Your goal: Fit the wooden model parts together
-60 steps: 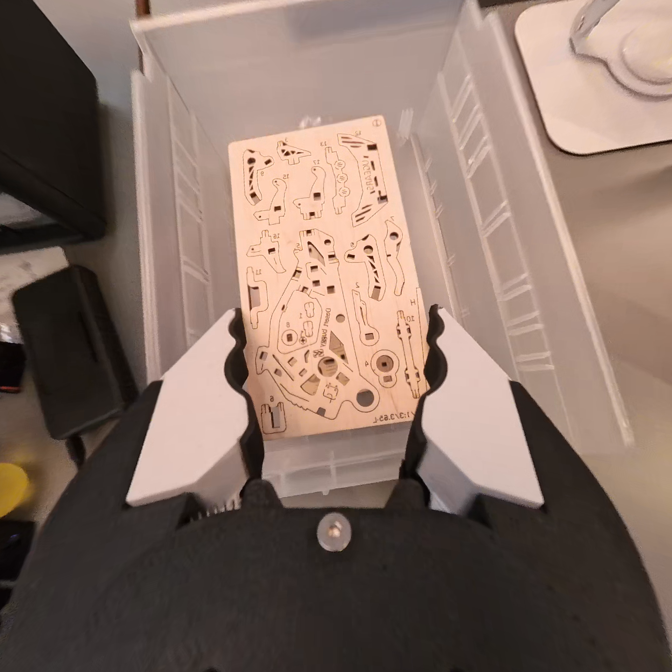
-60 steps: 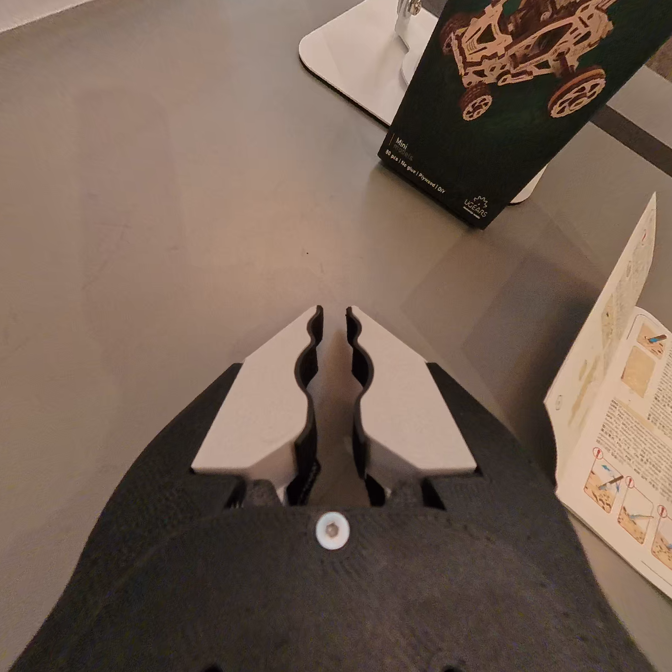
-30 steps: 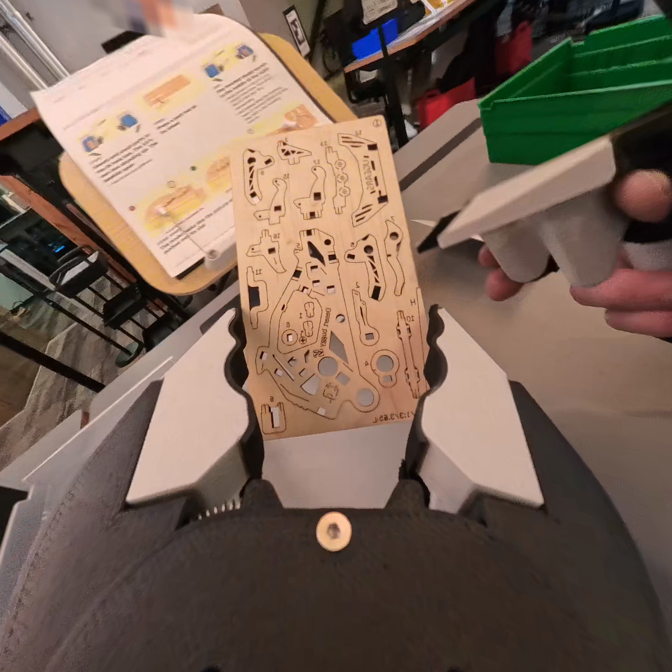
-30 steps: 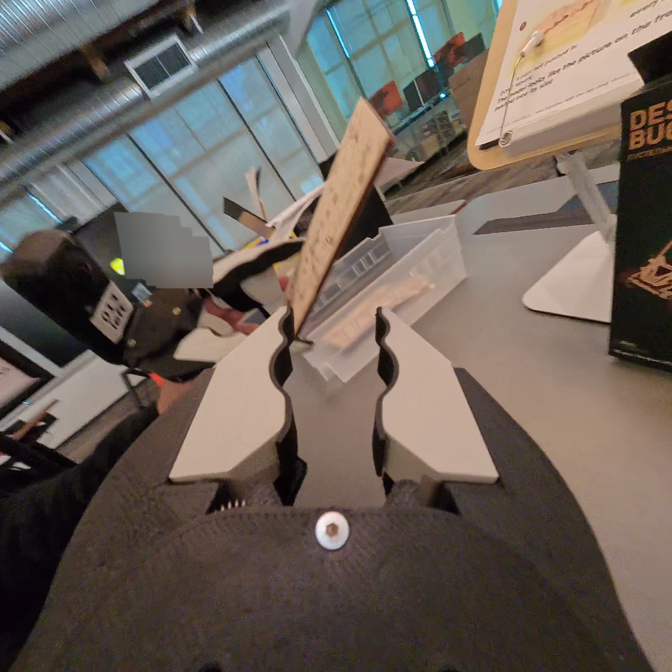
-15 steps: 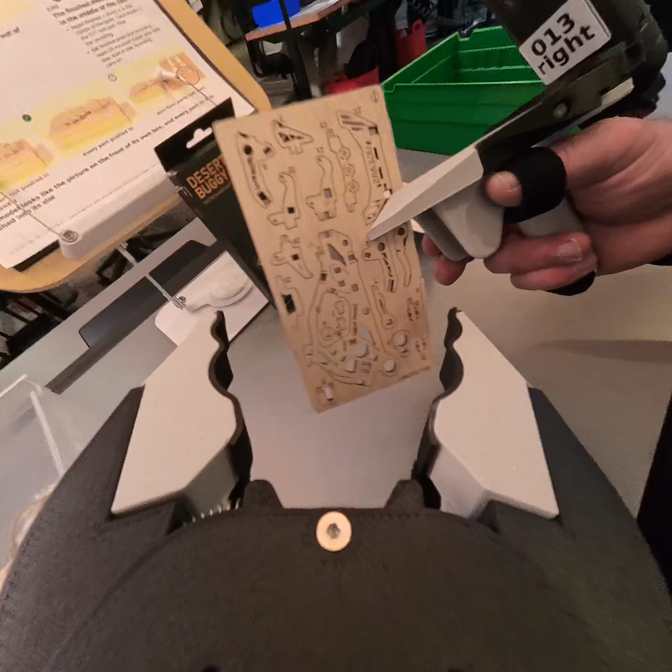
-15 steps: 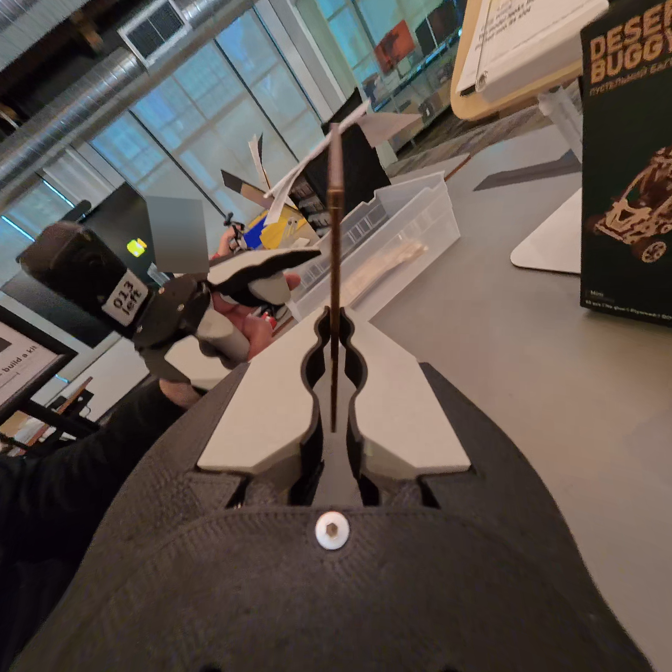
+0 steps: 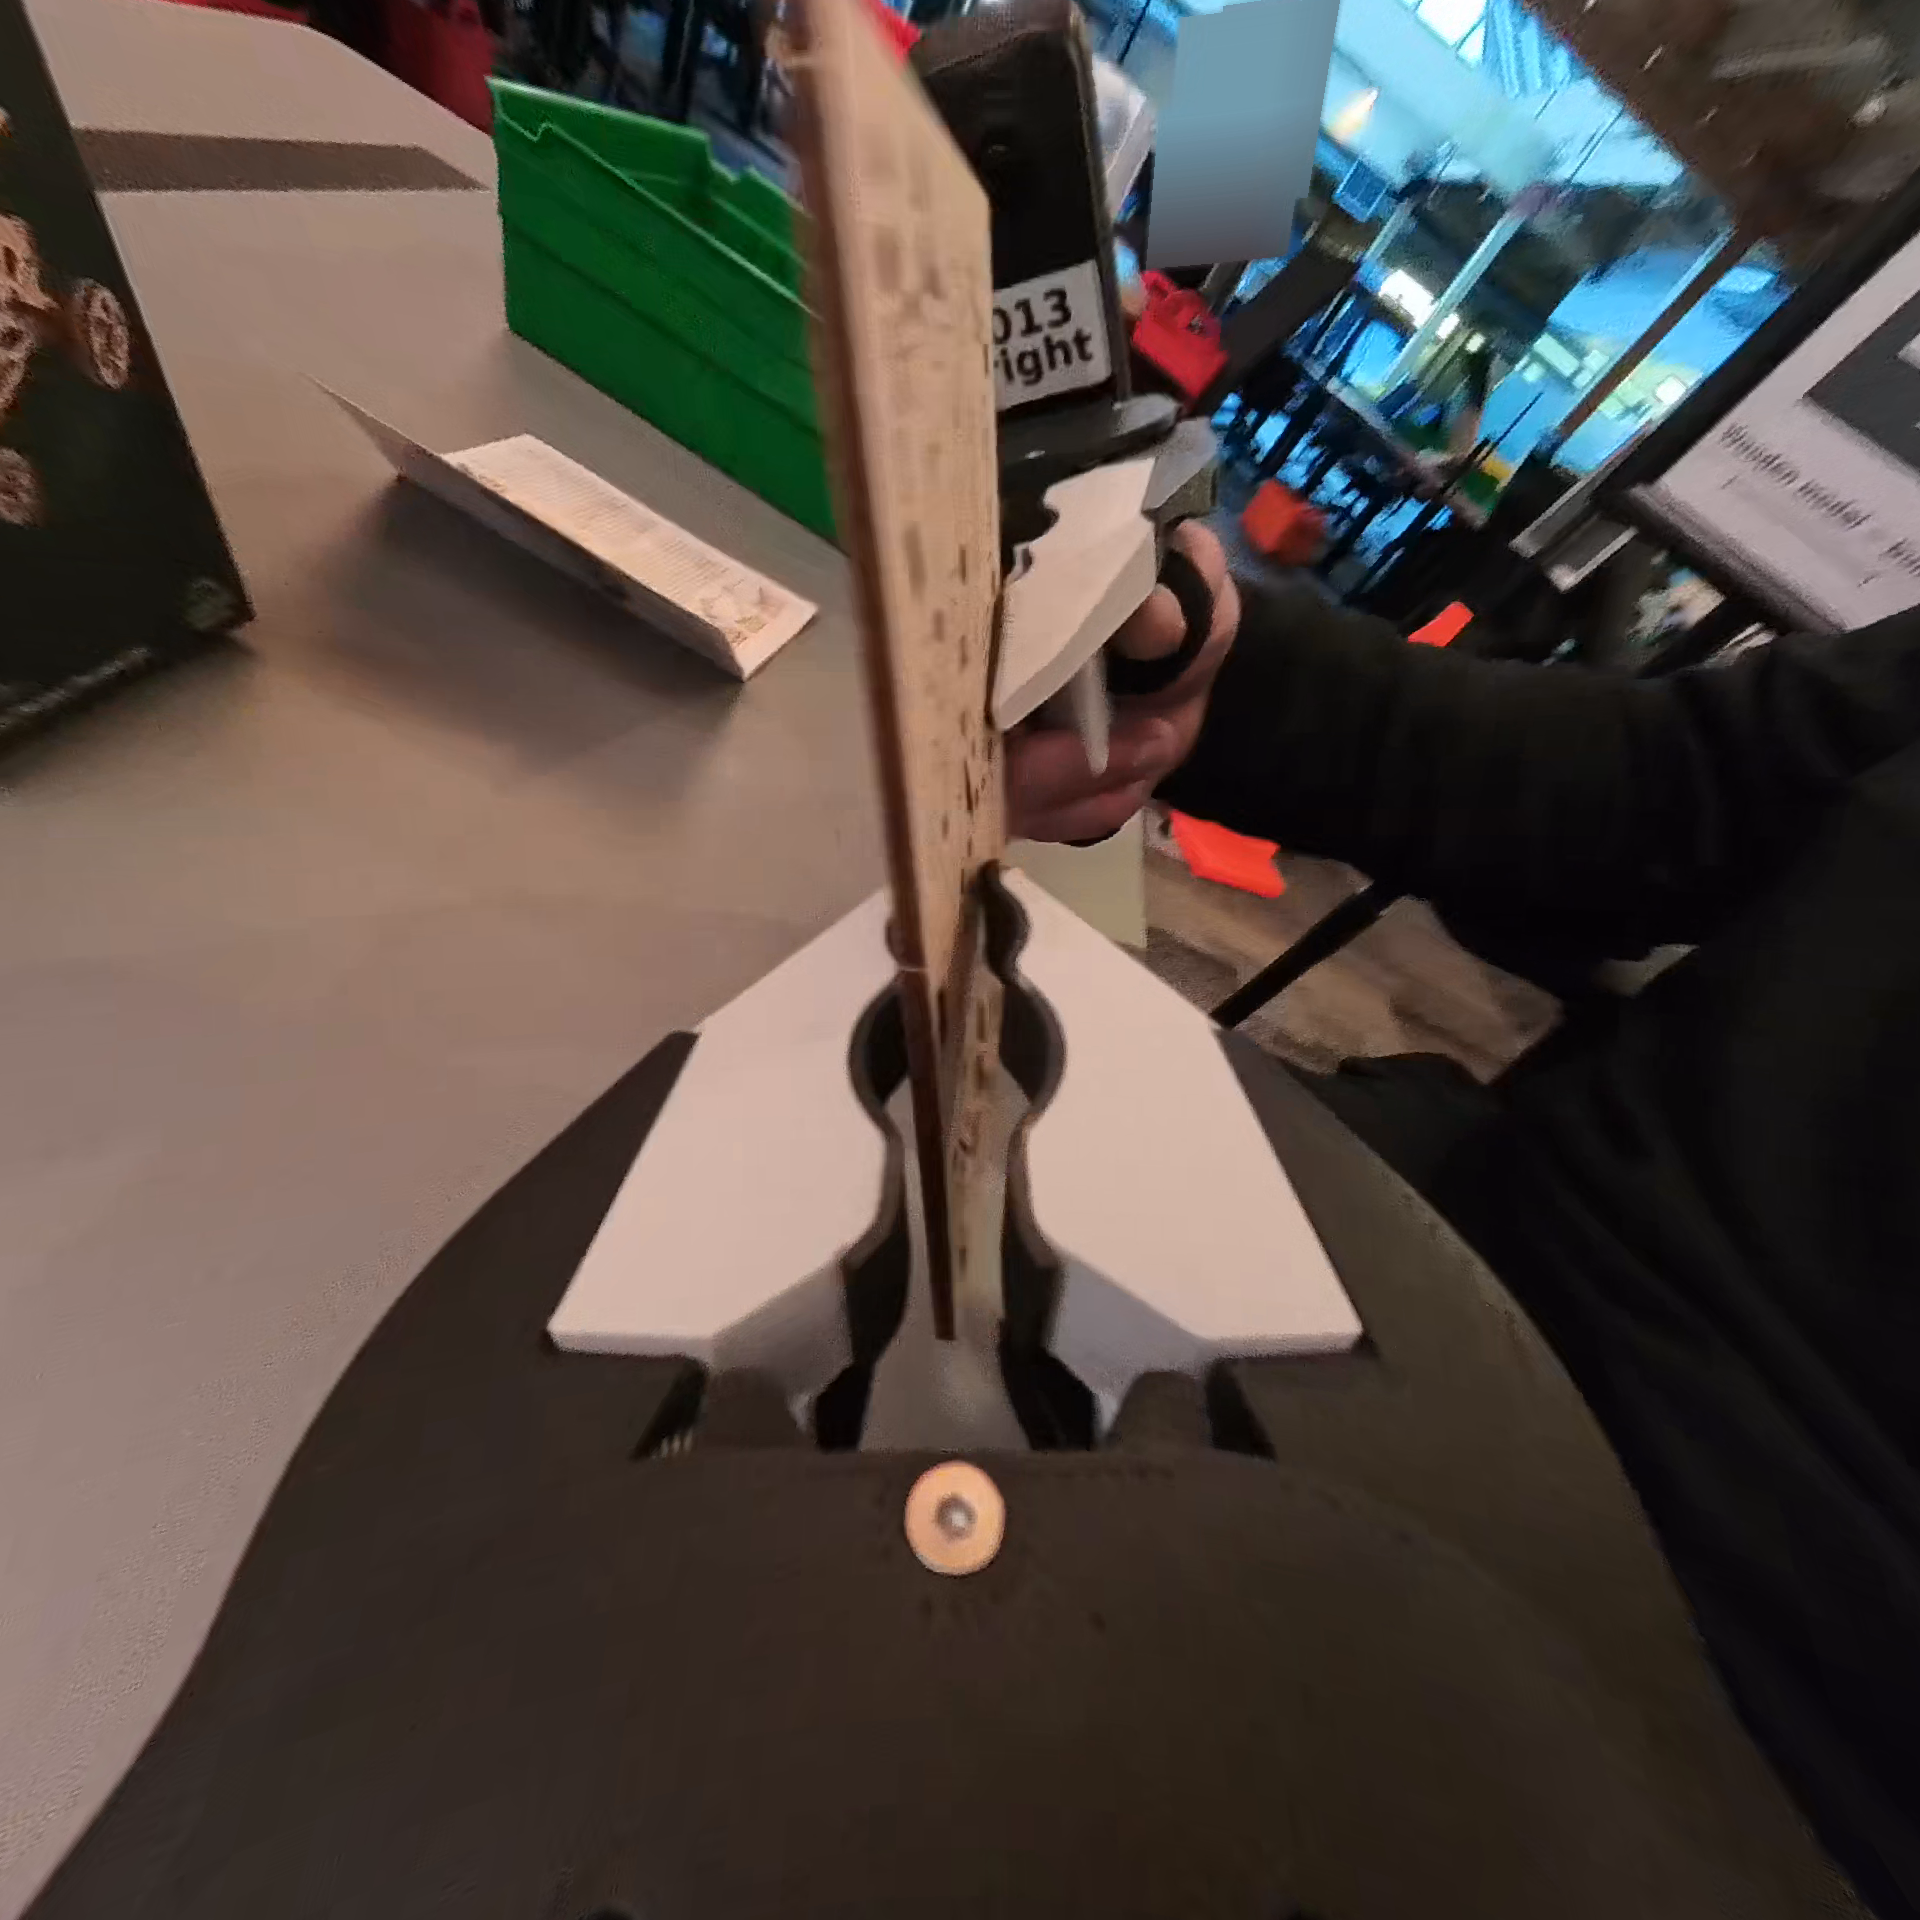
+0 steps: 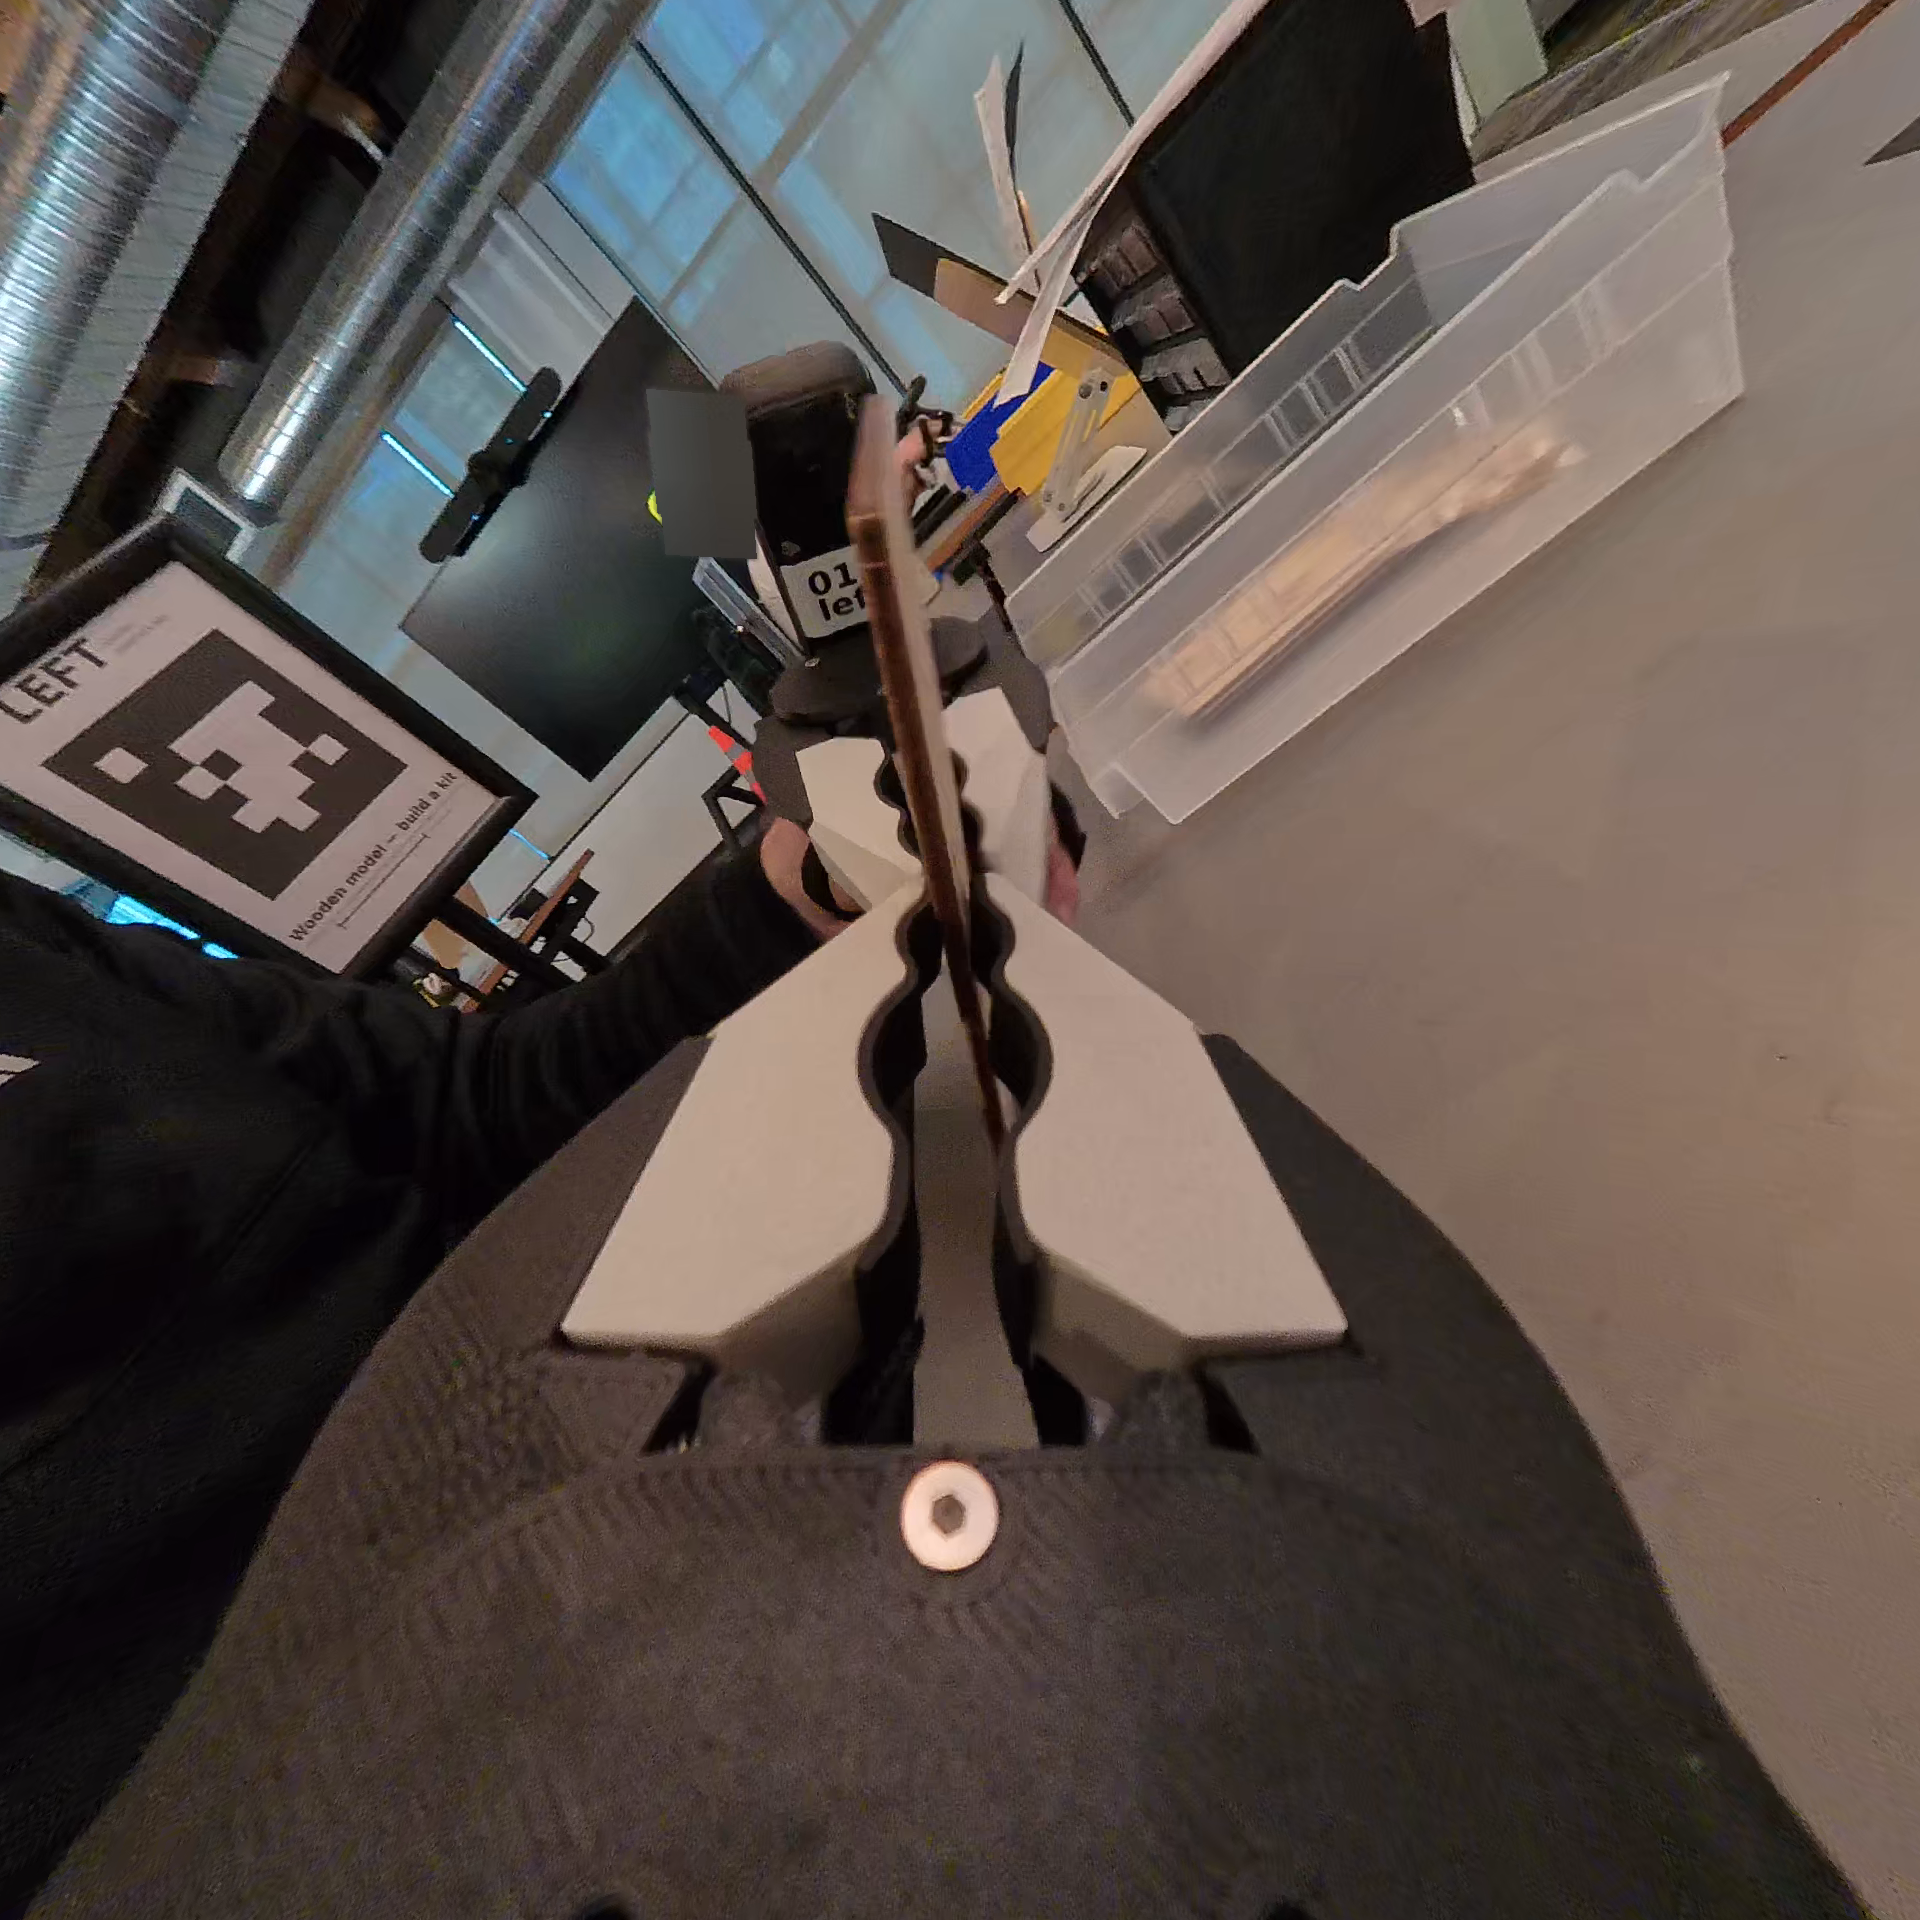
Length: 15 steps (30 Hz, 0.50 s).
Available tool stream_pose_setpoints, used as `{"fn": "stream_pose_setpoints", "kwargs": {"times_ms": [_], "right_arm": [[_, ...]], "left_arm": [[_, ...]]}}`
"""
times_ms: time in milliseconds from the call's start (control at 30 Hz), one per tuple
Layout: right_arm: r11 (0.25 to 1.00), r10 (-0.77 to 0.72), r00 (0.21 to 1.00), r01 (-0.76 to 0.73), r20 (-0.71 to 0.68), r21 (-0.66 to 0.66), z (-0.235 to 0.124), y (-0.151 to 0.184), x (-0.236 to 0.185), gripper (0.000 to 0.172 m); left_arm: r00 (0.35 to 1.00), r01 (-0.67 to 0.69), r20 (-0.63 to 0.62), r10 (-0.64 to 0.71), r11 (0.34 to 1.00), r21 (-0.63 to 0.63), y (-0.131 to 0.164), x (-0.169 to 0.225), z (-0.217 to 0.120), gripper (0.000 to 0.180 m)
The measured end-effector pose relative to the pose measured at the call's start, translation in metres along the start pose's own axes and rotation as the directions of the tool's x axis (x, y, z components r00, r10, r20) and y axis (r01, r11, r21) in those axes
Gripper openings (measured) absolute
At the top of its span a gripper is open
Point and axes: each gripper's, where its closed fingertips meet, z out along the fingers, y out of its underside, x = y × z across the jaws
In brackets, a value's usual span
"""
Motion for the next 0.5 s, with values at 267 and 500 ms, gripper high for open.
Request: {"fn": "stream_pose_setpoints", "kwargs": {"times_ms": [267,500], "right_arm": [[0.999,-0.052,0.995,0.050,-0.086,-0.019,-0.010,0.003,0.011,0.026],[0.997,-0.066,0.997,0.064,-0.043,-0.034,-0.005,0.018,0.004,0.000]], "left_arm": [[0.978,0.200,-0.101,-0.181,0.954,0.225,-0.022,-0.006,-0.015,0.002],[0.944,0.310,-0.217,-0.248,0.893,0.327,-0.035,-0.007,-0.029,0.001]]}}
